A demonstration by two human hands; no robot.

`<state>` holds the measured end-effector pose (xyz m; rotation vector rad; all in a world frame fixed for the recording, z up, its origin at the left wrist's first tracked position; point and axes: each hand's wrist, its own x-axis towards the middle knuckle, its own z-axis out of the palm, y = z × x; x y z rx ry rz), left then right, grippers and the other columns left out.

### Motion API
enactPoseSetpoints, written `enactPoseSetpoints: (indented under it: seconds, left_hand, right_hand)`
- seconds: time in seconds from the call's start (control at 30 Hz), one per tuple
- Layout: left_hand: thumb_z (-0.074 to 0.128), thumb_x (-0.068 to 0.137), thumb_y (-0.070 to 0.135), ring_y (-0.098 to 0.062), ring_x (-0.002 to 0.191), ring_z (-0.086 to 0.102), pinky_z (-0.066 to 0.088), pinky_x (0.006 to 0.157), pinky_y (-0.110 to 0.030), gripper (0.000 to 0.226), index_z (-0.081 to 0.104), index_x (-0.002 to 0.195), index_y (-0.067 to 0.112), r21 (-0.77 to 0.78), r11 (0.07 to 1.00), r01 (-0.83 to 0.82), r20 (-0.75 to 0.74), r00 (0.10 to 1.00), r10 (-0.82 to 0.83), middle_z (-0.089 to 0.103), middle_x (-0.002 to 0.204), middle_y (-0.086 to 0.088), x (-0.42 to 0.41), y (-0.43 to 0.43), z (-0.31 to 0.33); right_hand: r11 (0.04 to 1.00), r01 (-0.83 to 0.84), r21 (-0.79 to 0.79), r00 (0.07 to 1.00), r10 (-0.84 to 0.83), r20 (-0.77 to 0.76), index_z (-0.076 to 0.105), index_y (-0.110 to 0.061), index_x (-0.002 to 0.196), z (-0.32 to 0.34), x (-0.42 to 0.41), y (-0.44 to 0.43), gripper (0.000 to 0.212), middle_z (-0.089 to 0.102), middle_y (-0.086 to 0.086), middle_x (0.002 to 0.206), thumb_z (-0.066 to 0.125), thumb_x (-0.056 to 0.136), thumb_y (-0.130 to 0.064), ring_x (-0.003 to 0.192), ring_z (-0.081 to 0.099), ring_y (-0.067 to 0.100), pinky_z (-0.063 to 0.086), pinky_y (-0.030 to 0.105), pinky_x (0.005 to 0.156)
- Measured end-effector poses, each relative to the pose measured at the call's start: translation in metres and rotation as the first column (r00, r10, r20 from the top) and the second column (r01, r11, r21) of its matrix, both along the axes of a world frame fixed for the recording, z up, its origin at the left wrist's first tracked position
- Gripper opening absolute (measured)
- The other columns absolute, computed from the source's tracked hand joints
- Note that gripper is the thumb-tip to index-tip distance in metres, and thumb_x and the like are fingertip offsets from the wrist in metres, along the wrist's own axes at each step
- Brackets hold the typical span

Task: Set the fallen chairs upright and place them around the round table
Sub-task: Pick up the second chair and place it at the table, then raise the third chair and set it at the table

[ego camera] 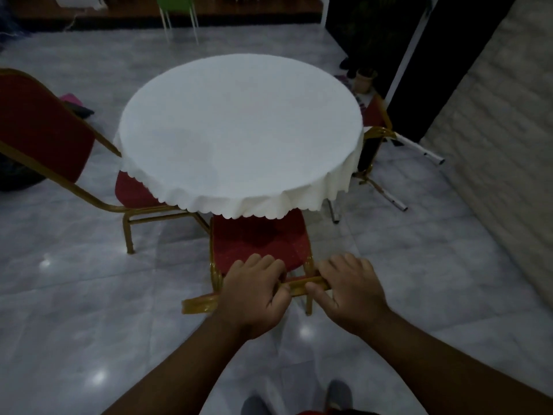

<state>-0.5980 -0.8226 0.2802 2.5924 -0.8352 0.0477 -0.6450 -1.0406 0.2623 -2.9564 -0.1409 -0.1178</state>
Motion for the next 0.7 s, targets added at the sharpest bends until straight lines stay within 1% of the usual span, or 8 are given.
enactPoseSetpoints:
  seconds: [0.1, 0.2, 0.3, 0.4, 0.47, 0.53, 0.6, 0.7]
  left_hand:
    - [0.033, 0.089, 0.051, -0.012, 0.087, 0.045, 0.036, 0.075, -0.034, 0.035, 0.057, 0.102, 0.028, 0.018, 0.997, 0.071, -0.032, 0.997, -0.07, 0.054, 0.095, 0.013, 0.013, -0.041, 0.012]
    - [0.029, 0.092, 0.056, -0.012, 0.102, 0.049, 0.036, 0.084, -0.031, 0.05, 0.057, 0.12, 0.026, 0.028, 0.99, 0.136, -0.071, 0.988, -0.133, 0.058, 0.113, 0.01, 0.024, -0.088, 0.017]
    - [0.028, 0.093, 0.056, -0.014, 0.111, 0.054, 0.037, 0.09, -0.029, 0.056, 0.059, 0.125, 0.022, 0.059, 0.982, 0.18, -0.051, 0.983, -0.177, 0.062, 0.121, 0.006, 0.03, -0.136, 0.014]
    - [0.027, 0.093, 0.056, -0.019, 0.12, 0.056, 0.04, 0.101, -0.033, 0.061, 0.059, 0.131, 0.02, 0.1, 0.976, 0.194, -0.106, 0.977, -0.183, 0.063, 0.128, 0.001, 0.037, -0.196, 0.008]
    - [0.023, 0.092, 0.056, -0.023, 0.124, 0.056, 0.04, 0.106, -0.037, 0.066, 0.057, 0.134, 0.018, 0.141, 0.967, 0.212, -0.124, 0.973, -0.195, 0.063, 0.132, -0.003, 0.041, -0.245, 0.005]
    - [0.017, 0.091, 0.059, -0.026, 0.129, 0.054, 0.036, 0.11, -0.037, 0.074, 0.054, 0.139, 0.015, 0.166, 0.956, 0.244, -0.142, 0.965, -0.221, 0.061, 0.138, -0.007, 0.042, -0.3, 0.006]
    - [0.027, 0.1, 0.054, -0.028, 0.138, 0.046, 0.028, 0.117, -0.037, 0.064, 0.047, 0.146, 0.013, 0.184, 0.946, 0.267, -0.2, 0.953, -0.229, 0.052, 0.149, -0.009, 0.041, -0.355, 0.005]
    - [0.033, 0.106, 0.049, -0.028, 0.147, 0.035, 0.021, 0.124, -0.038, 0.06, 0.037, 0.154, 0.013, 0.219, 0.93, 0.296, -0.262, 0.936, -0.236, 0.04, 0.159, -0.01, 0.039, -0.436, 0.005]
  right_hand:
    - [0.997, 0.067, -0.034, 0.996, -0.069, -0.053, 0.061, -0.03, 0.097, 0.008, 0.004, -0.021, 0.064, 0.057, -0.01, 0.09, 0.015, 0.094, -0.073, 0.089, 0.051, 0.017, 0.039, 0.037, 0.08]
    - [0.979, 0.201, -0.046, 0.978, -0.203, -0.044, 0.065, -0.026, 0.109, 0.012, 0.001, -0.053, 0.056, 0.065, -0.006, 0.103, 0.028, 0.094, -0.065, 0.099, 0.057, 0.019, 0.042, 0.039, 0.087]
    - [0.934, 0.353, -0.057, 0.934, -0.355, -0.041, 0.067, -0.023, 0.116, 0.014, -0.008, -0.101, 0.055, 0.07, -0.003, 0.111, 0.034, 0.092, -0.06, 0.106, 0.062, 0.021, 0.043, 0.042, 0.091]
    - [0.873, 0.484, -0.059, 0.872, -0.487, -0.055, 0.065, -0.019, 0.122, 0.019, -0.022, -0.165, 0.054, 0.071, 0.002, 0.116, 0.039, 0.093, -0.057, 0.114, 0.06, 0.025, 0.038, 0.044, 0.1]
    - [0.833, 0.544, -0.099, 0.826, -0.553, -0.112, 0.058, -0.019, 0.133, 0.023, -0.034, -0.213, 0.053, 0.065, 0.003, 0.13, 0.04, 0.097, -0.054, 0.127, 0.052, 0.023, 0.03, 0.043, 0.109]
    - [0.802, 0.587, -0.114, 0.783, -0.597, -0.173, 0.048, -0.02, 0.143, 0.028, -0.046, -0.262, 0.056, 0.053, 0.001, 0.146, 0.036, 0.1, -0.055, 0.14, 0.04, 0.02, 0.02, 0.041, 0.117]
    - [0.773, 0.629, -0.079, 0.741, -0.627, -0.24, 0.035, -0.019, 0.152, 0.031, -0.056, -0.309, 0.063, 0.035, 0.002, 0.16, 0.032, 0.101, -0.056, 0.15, 0.024, 0.019, 0.012, 0.04, 0.121]
    - [0.755, 0.653, -0.063, 0.702, -0.635, -0.323, 0.021, -0.018, 0.158, 0.039, -0.071, -0.378, 0.071, 0.016, 0.002, 0.167, 0.027, 0.101, -0.059, 0.154, 0.009, 0.018, 0.006, 0.041, 0.124]
